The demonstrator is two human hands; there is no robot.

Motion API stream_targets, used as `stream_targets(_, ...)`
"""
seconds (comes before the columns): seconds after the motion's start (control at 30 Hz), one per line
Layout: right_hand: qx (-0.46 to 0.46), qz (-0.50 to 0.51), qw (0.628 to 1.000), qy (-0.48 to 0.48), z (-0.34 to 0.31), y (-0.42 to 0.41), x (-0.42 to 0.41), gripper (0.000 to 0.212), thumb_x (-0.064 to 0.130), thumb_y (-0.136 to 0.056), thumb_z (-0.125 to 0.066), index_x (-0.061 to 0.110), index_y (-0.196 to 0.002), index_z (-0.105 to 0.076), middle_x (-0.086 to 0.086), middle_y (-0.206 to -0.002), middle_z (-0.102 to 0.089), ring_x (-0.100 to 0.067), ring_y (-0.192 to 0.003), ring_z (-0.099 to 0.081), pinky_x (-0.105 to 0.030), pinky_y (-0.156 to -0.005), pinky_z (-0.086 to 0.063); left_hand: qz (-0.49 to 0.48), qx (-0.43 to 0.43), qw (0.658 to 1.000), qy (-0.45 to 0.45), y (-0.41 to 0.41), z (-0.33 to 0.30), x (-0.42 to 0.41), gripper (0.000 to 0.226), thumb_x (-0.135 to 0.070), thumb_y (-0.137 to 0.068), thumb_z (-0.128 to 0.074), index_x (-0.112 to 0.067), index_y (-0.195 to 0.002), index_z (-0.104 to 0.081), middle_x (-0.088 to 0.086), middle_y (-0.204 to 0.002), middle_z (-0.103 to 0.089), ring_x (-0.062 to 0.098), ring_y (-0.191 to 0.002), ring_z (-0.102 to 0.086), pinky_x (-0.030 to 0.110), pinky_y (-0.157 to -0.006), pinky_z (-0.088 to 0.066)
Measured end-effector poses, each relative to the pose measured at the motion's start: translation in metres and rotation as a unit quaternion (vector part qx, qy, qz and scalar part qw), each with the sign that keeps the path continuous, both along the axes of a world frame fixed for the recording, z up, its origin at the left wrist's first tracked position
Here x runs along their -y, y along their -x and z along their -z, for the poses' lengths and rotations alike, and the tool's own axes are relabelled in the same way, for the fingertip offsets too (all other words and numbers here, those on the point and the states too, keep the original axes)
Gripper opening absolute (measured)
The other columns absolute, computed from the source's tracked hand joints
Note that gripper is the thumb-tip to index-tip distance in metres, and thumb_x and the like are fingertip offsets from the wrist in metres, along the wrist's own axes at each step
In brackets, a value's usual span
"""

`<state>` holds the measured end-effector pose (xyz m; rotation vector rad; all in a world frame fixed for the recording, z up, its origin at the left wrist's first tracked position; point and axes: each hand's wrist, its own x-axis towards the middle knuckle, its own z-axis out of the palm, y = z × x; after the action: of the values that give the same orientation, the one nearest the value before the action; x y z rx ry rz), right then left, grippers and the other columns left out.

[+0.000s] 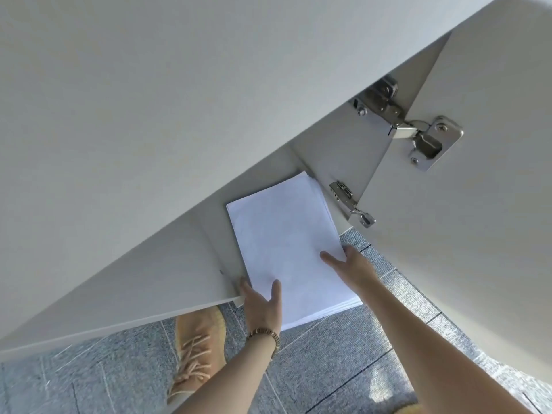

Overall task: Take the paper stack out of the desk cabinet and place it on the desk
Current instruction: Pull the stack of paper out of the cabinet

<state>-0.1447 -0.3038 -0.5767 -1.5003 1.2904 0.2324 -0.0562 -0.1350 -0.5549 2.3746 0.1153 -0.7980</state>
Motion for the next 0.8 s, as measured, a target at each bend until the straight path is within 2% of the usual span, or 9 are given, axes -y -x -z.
stream_targets(0.13,-0.019,0.0,1.0,0.01,0.001,-0.008,-0.001,0.059,0.05,-0.084,-0.069,0.007,-0.121,-0.052,-0.007,-0.103,-0.062,-0.032,-0.107,-0.062,-0.037,-0.082,-0.048,-0.022,0.006,0.999,-0.039,-0.012,-0.002,0.006,0.051,-0.034,-0.087,-0.068,0.0,-0.121,-0.048,0.023,-0.12,-0.066,0.04,-0.107,-0.065,0.041,-0.088,-0.05)
stream_targets(0.2,-0.018,-0.005,1.0,0.012,-0.002,-0.005,-0.005,0.057,0.046,-0.086,-0.068,0.004,-0.12,-0.05,-0.012,-0.109,-0.064,-0.033,-0.107,-0.062,-0.035,-0.078,-0.046,-0.003,-0.002,0.999,-0.034,-0.015,-0.01,0.005,0.039,-0.03,-0.086,-0.069,-0.001,-0.111,-0.059,0.019,-0.114,-0.071,0.036,-0.106,-0.066,0.037,-0.087,-0.049)
stream_targets(0.33,-0.021,0.003,1.0,-0.005,-0.02,0.005,-0.018,0.055,0.045,-0.085,-0.07,0.004,-0.117,-0.053,-0.016,-0.112,-0.066,-0.033,-0.103,-0.063,-0.041,-0.081,-0.053,0.035,-0.009,0.999,-0.004,-0.013,-0.036,0.0,0.029,-0.015,-0.089,-0.066,0.003,-0.109,-0.056,0.023,-0.112,-0.069,0.035,-0.101,-0.066,0.033,-0.084,-0.046)
stream_targets(0.43,-0.031,0.029,0.999,0.001,-0.049,0.015,-0.028,0.05,0.043,-0.081,-0.073,0.009,-0.113,-0.055,-0.012,-0.108,-0.069,-0.032,-0.098,-0.067,-0.042,-0.08,-0.055,0.082,-0.024,0.996,-0.002,-0.008,-0.067,-0.004,0.021,-0.012,-0.092,-0.063,0.0,-0.105,-0.051,0.023,-0.113,-0.067,0.025,-0.09,-0.059,0.028,-0.079,-0.042)
stream_targets(0.57,-0.039,0.063,0.997,-0.014,-0.109,0.041,-0.048,0.052,0.036,-0.08,-0.076,0.006,-0.116,-0.056,-0.011,-0.106,-0.069,-0.031,-0.094,-0.067,-0.035,-0.072,-0.052,0.146,-0.067,0.987,-0.003,0.009,-0.125,-0.019,0.02,-0.014,-0.091,-0.064,-0.004,-0.106,-0.055,0.019,-0.117,-0.067,0.023,-0.094,-0.058,0.029,-0.081,-0.043)
stream_targets(0.67,-0.046,0.081,0.996,-0.014,-0.166,0.07,-0.068,0.051,0.037,-0.079,-0.076,0.008,-0.115,-0.055,-0.013,-0.11,-0.071,-0.033,-0.096,-0.069,-0.043,-0.081,-0.058,0.149,-0.106,0.983,0.0,0.032,-0.184,-0.032,0.036,-0.019,-0.092,-0.065,-0.002,-0.122,-0.056,0.001,-0.118,-0.058,0.028,-0.112,-0.059,0.031,-0.091,-0.045)
stream_targets(0.7,-0.046,0.083,0.995,-0.011,-0.187,0.08,-0.075,0.051,0.037,-0.079,-0.076,0.008,-0.114,-0.054,-0.014,-0.11,-0.071,-0.034,-0.096,-0.069,-0.046,-0.083,-0.058,0.143,-0.116,0.983,0.0,0.039,-0.2,-0.04,0.037,-0.021,-0.091,-0.066,-0.004,-0.123,-0.057,-0.001,-0.117,-0.06,0.028,-0.114,-0.06,0.031,-0.092,-0.045)
stream_targets(0.8,-0.036,0.097,0.995,0.006,-0.256,0.105,-0.094,0.05,0.033,-0.082,-0.075,0.006,-0.118,-0.054,-0.014,-0.11,-0.069,-0.034,-0.096,-0.067,-0.042,-0.081,-0.055,0.124,-0.126,0.984,0.005,0.054,-0.219,-0.069,0.039,-0.034,-0.083,-0.068,-0.016,-0.116,-0.064,0.006,-0.12,-0.07,0.029,-0.108,-0.065,0.045,-0.097,-0.052)
